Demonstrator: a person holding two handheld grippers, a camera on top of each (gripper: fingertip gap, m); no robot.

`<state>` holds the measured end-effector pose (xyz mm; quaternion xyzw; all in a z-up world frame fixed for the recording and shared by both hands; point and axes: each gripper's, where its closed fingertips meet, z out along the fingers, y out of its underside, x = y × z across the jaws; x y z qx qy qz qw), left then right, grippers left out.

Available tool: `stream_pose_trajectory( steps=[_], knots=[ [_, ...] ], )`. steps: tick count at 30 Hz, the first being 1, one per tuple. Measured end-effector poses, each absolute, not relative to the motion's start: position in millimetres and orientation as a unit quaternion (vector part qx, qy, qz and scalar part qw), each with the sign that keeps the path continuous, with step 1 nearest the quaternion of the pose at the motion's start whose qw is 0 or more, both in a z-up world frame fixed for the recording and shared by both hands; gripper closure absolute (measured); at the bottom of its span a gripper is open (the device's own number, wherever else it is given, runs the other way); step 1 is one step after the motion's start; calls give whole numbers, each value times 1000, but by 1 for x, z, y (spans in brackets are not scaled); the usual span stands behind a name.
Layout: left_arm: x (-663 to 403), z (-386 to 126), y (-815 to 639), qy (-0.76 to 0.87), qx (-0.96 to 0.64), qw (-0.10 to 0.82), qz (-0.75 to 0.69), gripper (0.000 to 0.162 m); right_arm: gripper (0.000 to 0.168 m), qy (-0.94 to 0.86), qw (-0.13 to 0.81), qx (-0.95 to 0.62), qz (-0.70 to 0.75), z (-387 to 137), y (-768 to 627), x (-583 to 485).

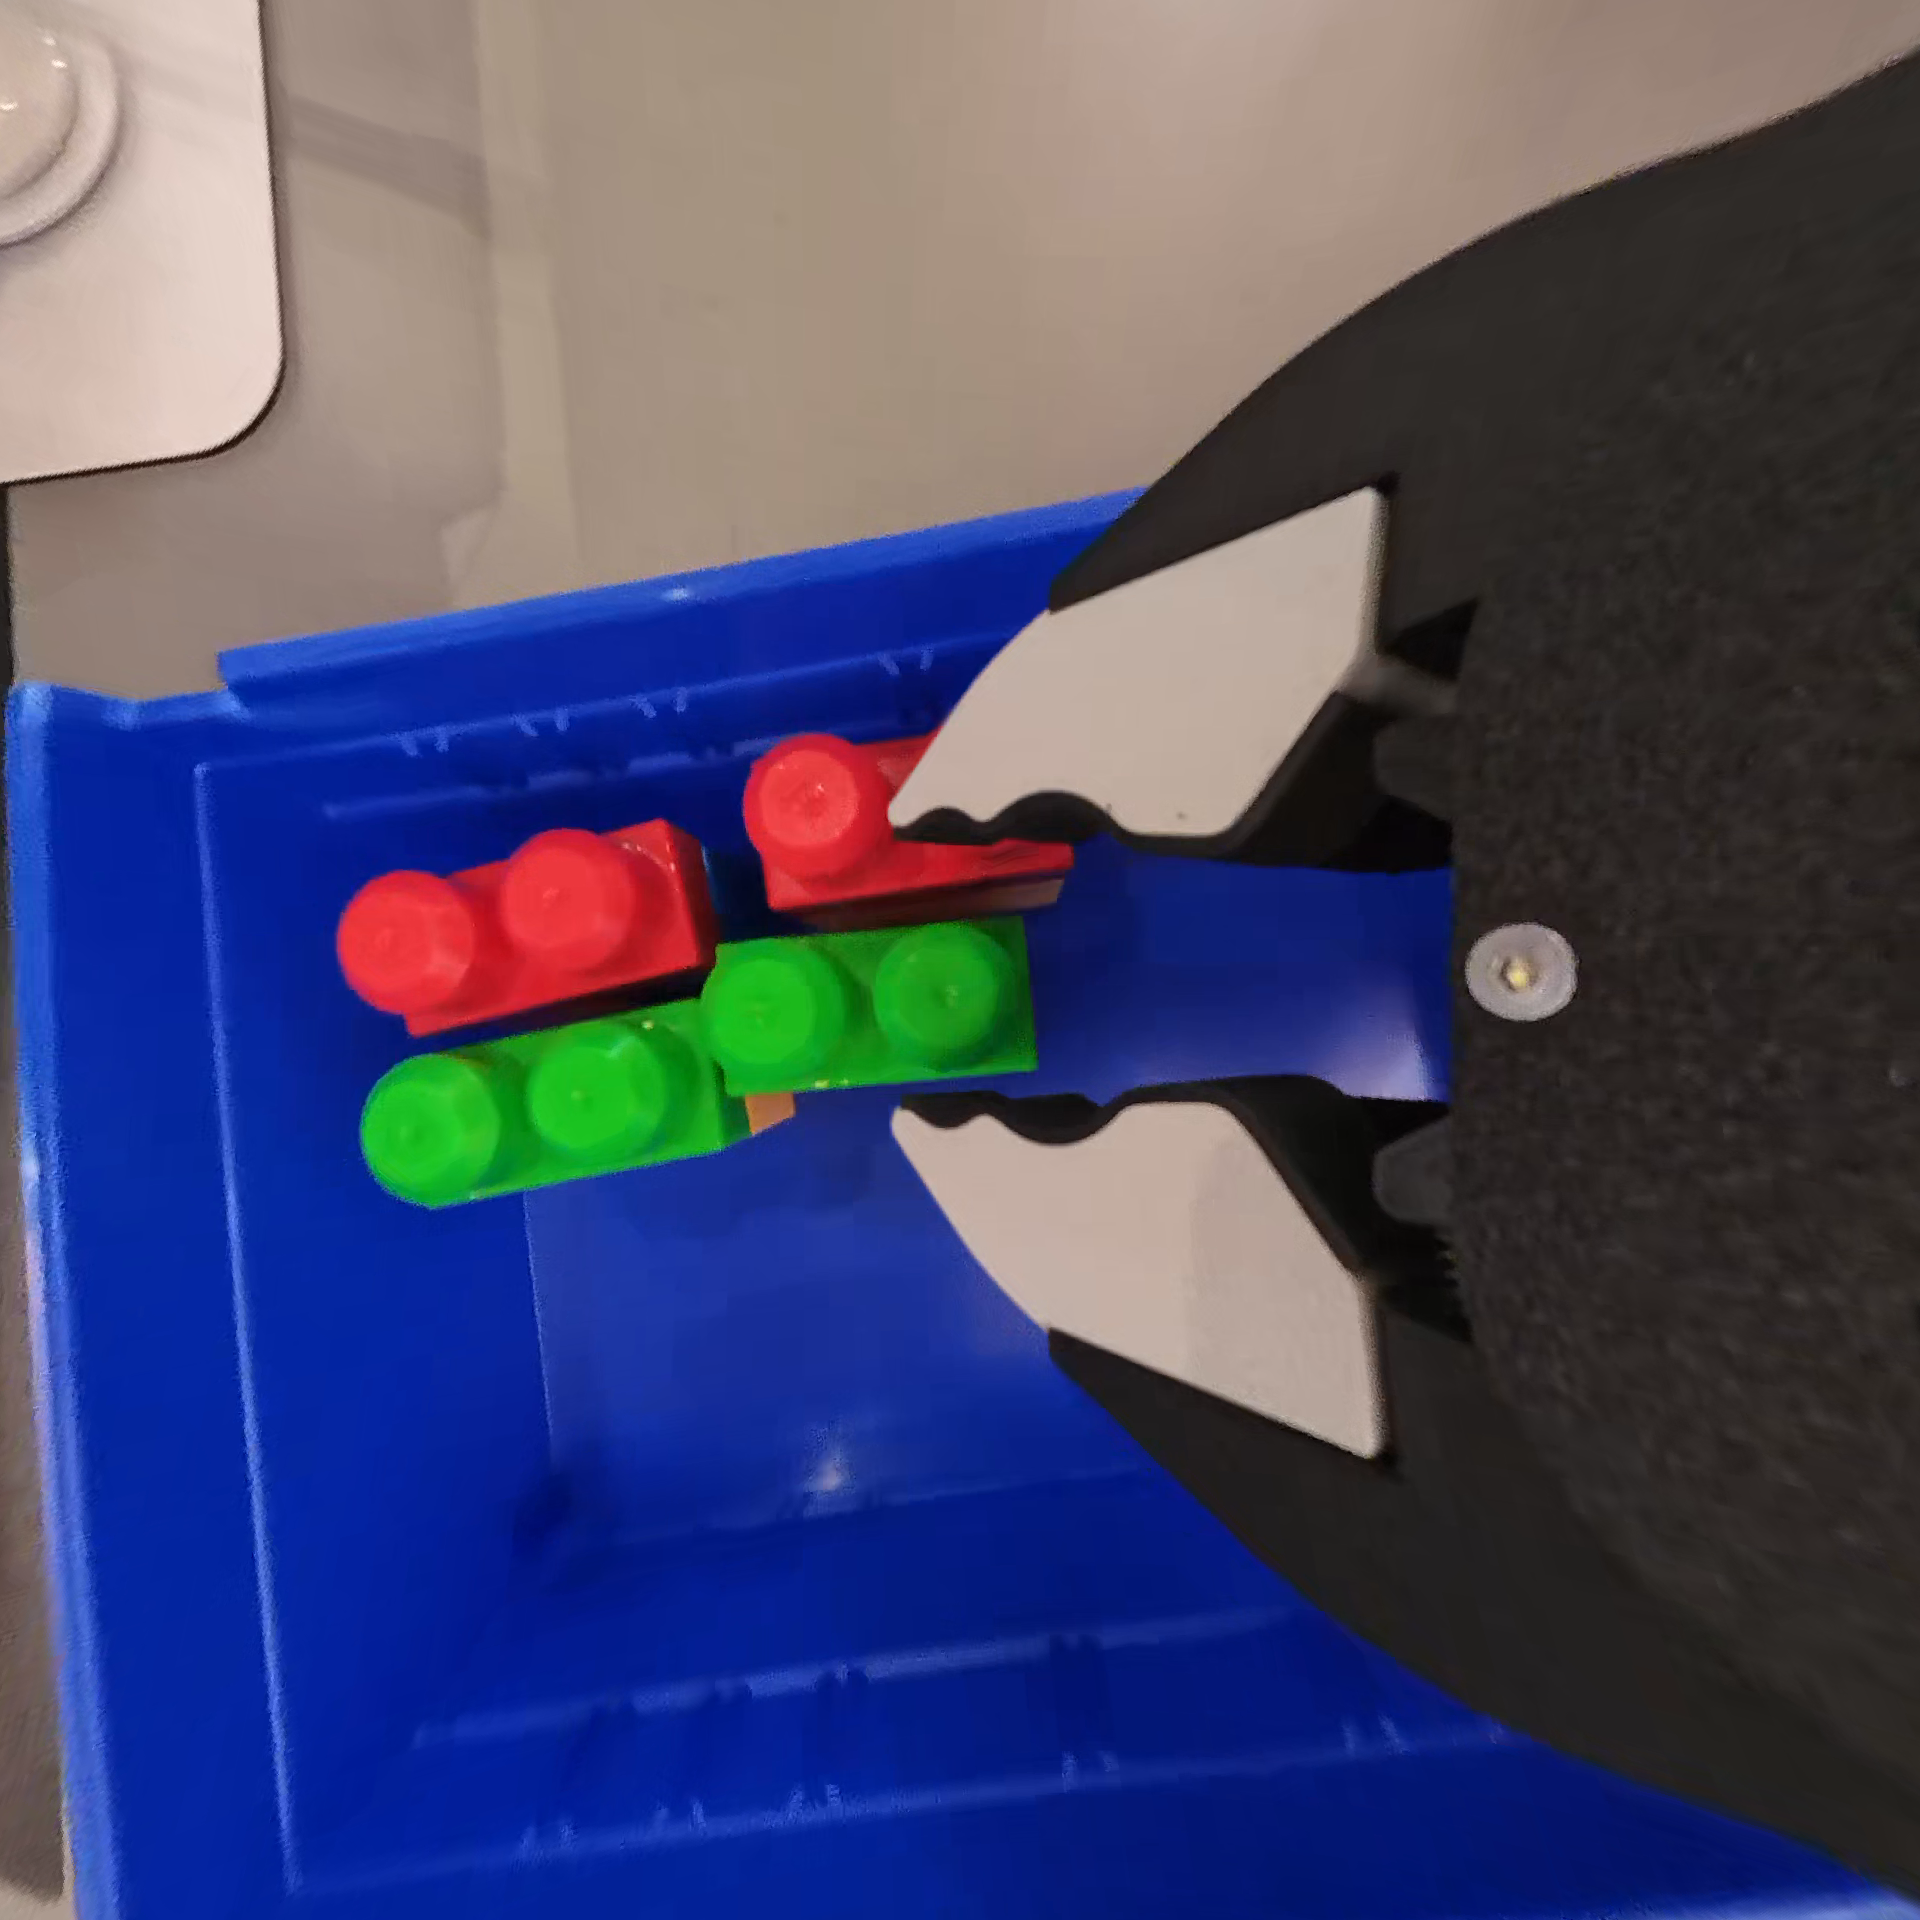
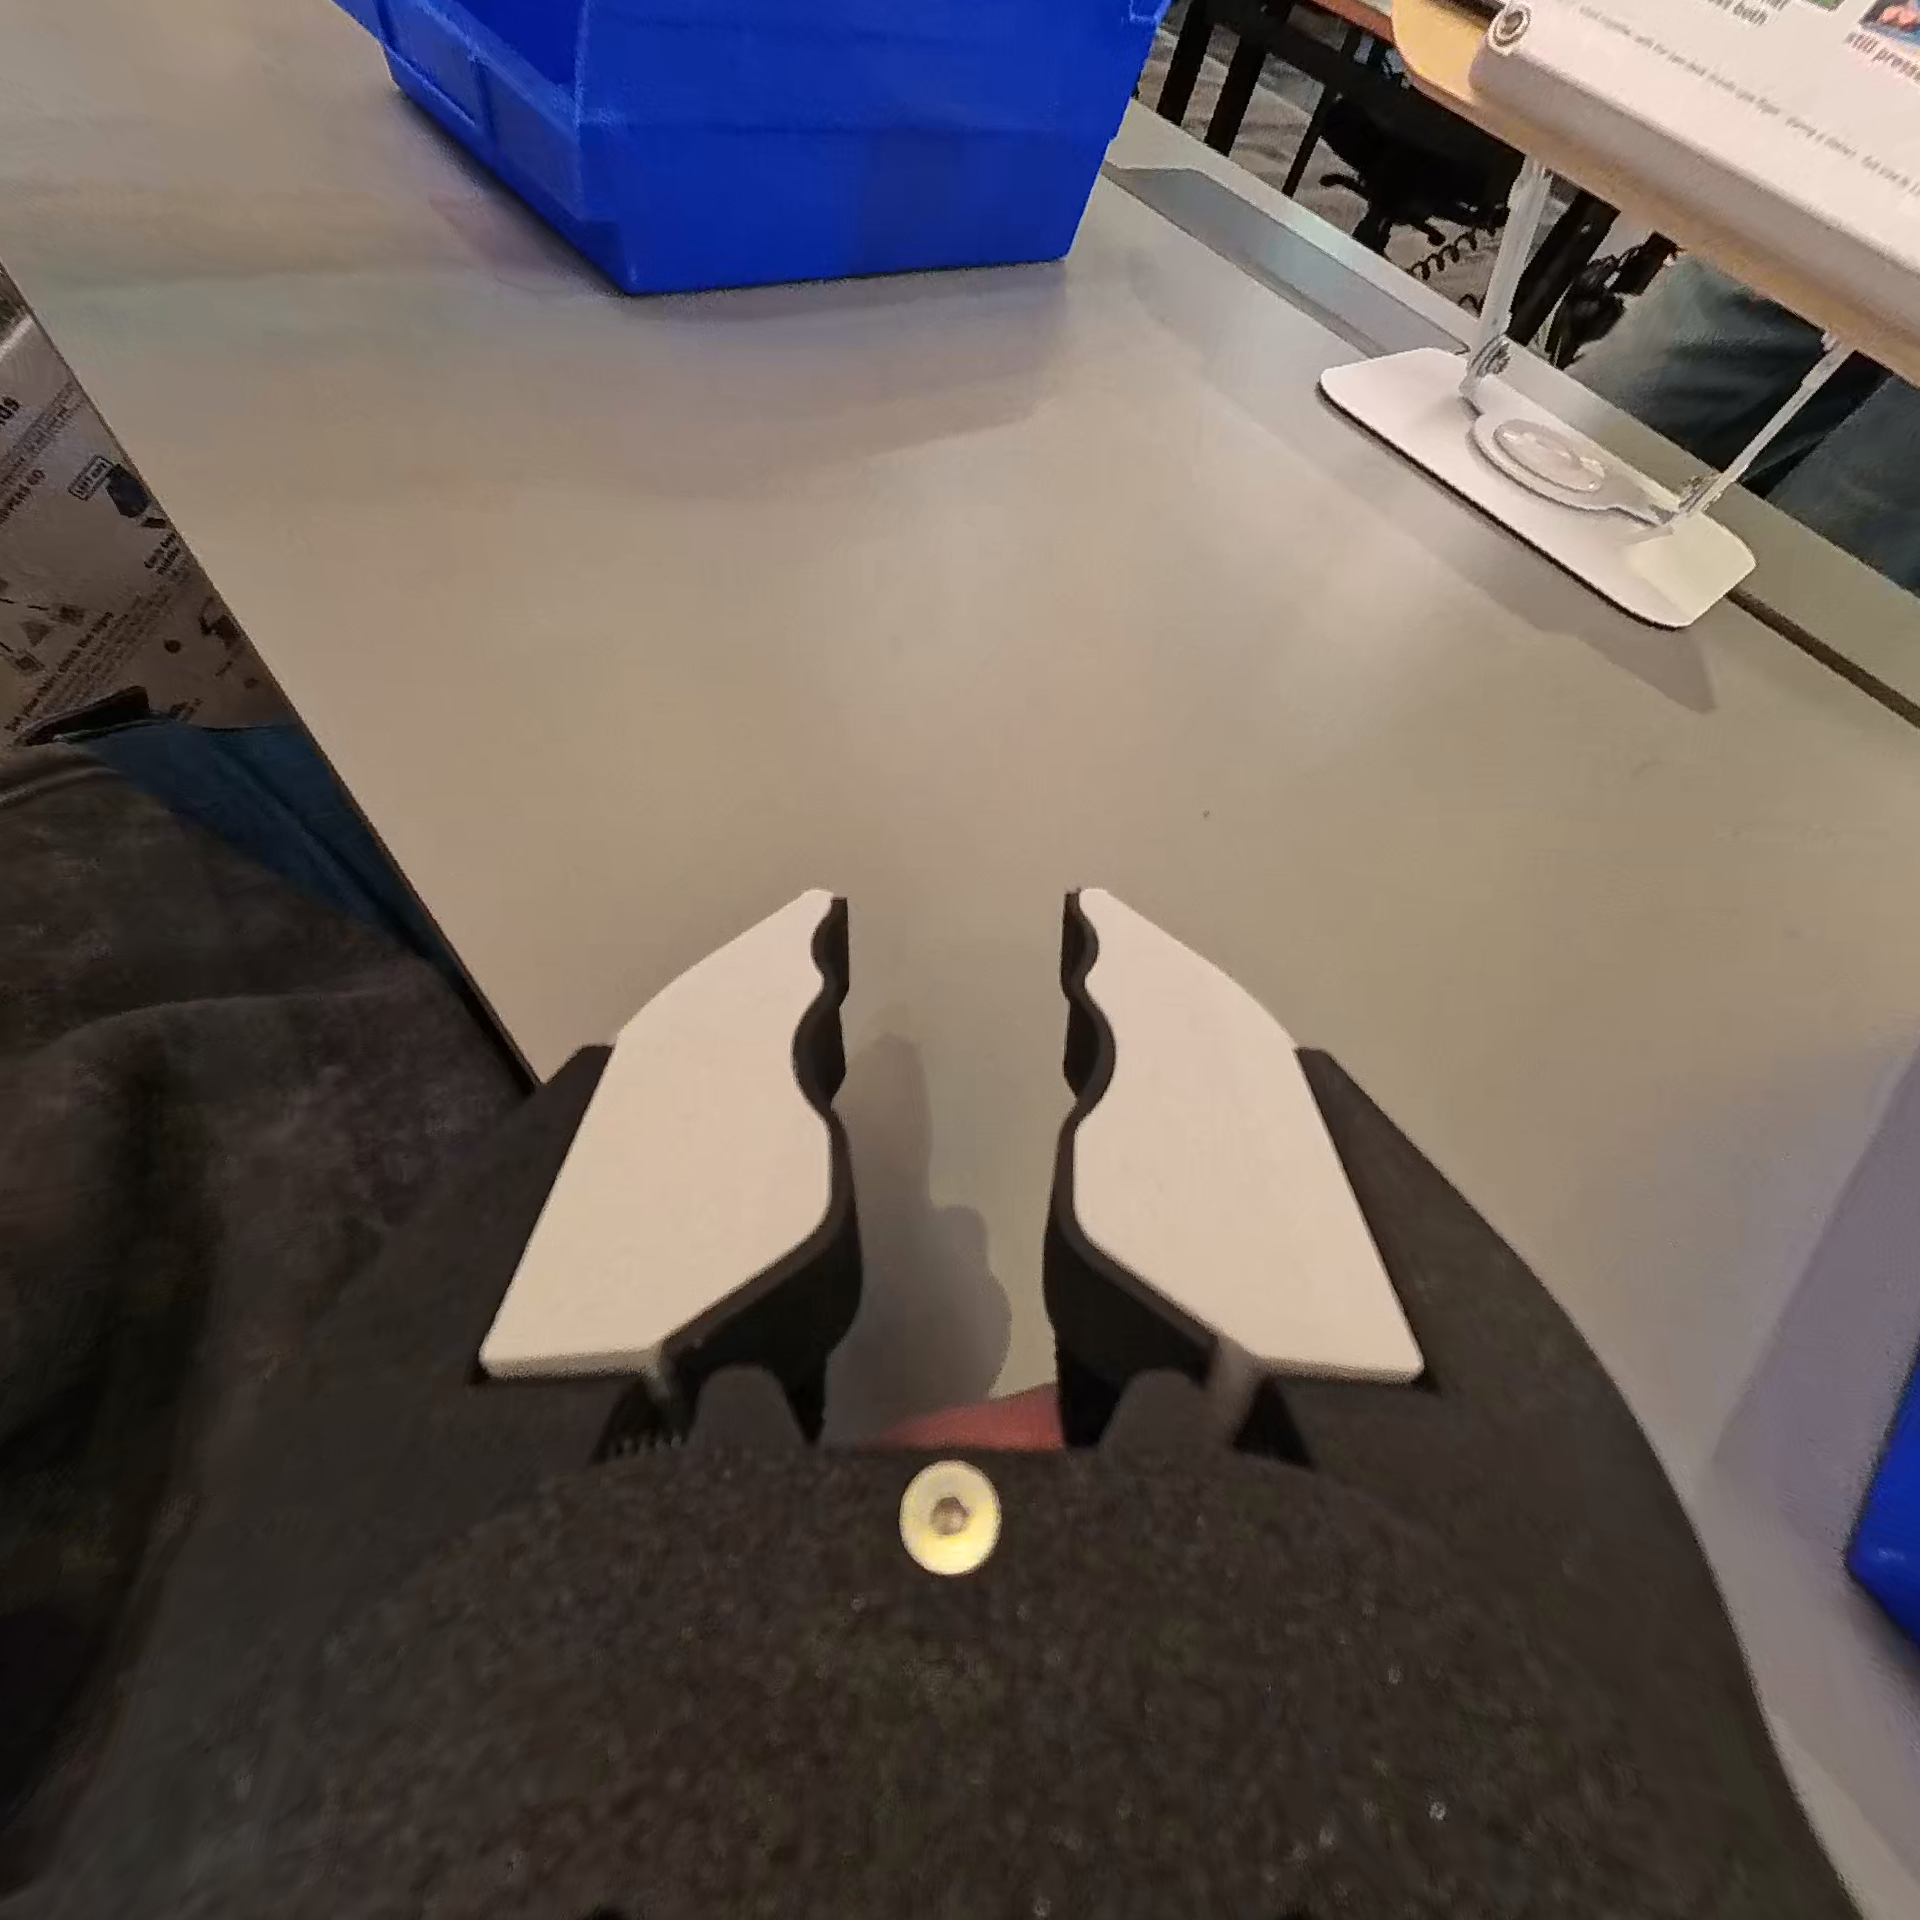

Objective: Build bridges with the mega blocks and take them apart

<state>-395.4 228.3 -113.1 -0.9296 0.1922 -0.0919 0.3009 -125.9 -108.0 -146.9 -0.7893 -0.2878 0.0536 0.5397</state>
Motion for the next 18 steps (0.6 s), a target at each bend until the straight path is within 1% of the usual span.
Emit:
stream_pose_trajectory(
  steps=[2, 4, 7, 10, 14, 17, 18],
  knots=[
    [-390, -118, 230, 200, -932, 288, -90, 117, 129, -288, 536, -792, 50, -149, -108, -125],
    [-391, -120, 235, 202, -935, 283, -75, 123, 129, -291, 535, -792, 46, -150, -109, -124],
    [-398, -131, 241, 212, -943, 255, -39, 123, 129, -294, 533, -792, 41, -151, -109, -124],
    [-398, -136, 244, 209, -945, 250, -43, 123, 129, -296, 530, -794, 39, -152, -109, -125],
    [-403, -151, 245, 223, -949, 220, -19, 126, 130, -296, 523, -798, 40, -154, -108, -125],
    [-409, -147, 243, 235, -946, 223, -10, 126, 130, -293, 522, -800, 42, -154, -108, -124],
    [-410, -138, 242, 235, -941, 241, -15, 126, 130, -293, 522, -800, 43, -154, -108, -124]
  ],
)
